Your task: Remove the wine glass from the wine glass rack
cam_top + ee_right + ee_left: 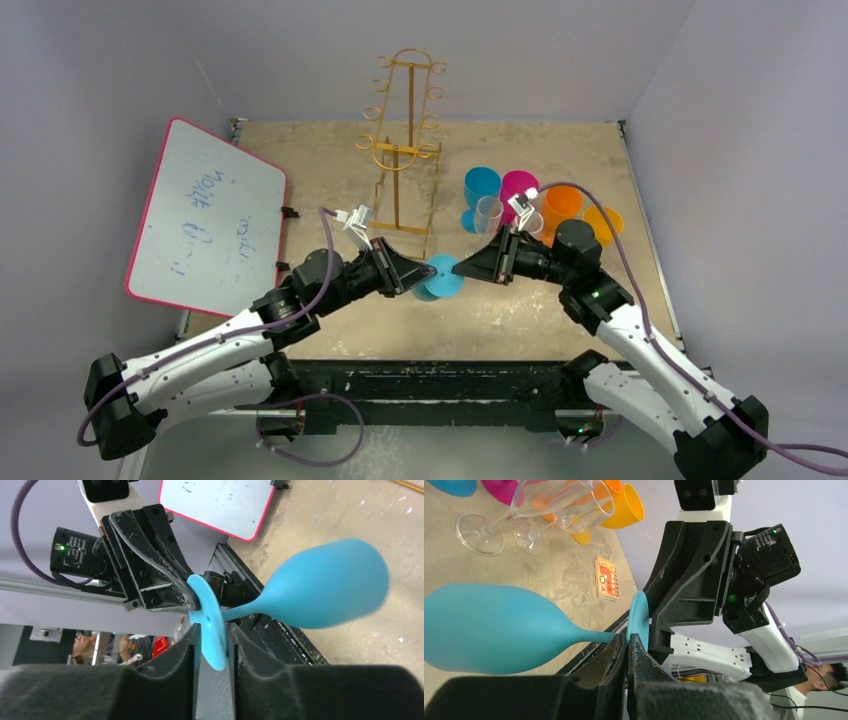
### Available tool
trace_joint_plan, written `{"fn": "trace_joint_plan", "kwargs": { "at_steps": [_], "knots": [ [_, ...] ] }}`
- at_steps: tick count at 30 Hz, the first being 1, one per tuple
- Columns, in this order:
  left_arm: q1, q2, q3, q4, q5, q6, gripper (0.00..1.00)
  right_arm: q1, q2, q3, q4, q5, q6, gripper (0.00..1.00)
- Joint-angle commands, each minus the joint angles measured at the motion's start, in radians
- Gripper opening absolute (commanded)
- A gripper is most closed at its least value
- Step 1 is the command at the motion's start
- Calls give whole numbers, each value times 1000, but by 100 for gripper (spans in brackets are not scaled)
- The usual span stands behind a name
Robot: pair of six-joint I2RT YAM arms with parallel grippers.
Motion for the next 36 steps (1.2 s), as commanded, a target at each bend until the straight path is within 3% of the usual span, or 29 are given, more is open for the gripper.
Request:
{"fn": "trace_joint_plan", "kwargs": {
  "at_steps": [1,5,10,14,19,22,24,26,30,31,36],
  "knots": [
    [-7,-1,48,90,12,15,0,10,-2,4,106,-46,12,25],
    [-7,6,47,84,17,15,1,11,-19,-6,111,-18,11,0],
    [-5,13,75,-44,32,58,35,10,-51,-9,96,34,9,0],
    [-6,2,73,-103,67,71,44,11,-68,-8,89,68,11,0],
    [-7,-2,44,-19,112,19,37,10,-57,-9,90,69,6,0],
    [-7,26,38,49,116,-9,20,10,-45,-4,94,50,2,0],
    [-6,45,35,98,130,-27,4,10,-52,-3,85,61,1,0],
    [-7,53,28,120,152,-32,0,10,-63,-1,65,79,-1,13],
    [-6,3,0,132,170,8,0,10,-99,41,-17,129,-25,62],
    [-7,-19,-11,136,176,28,0,9,-111,65,-71,181,-47,69],
    [-6,-134,-65,112,224,142,0,9,-191,161,-254,449,-119,81]
  ]
}}
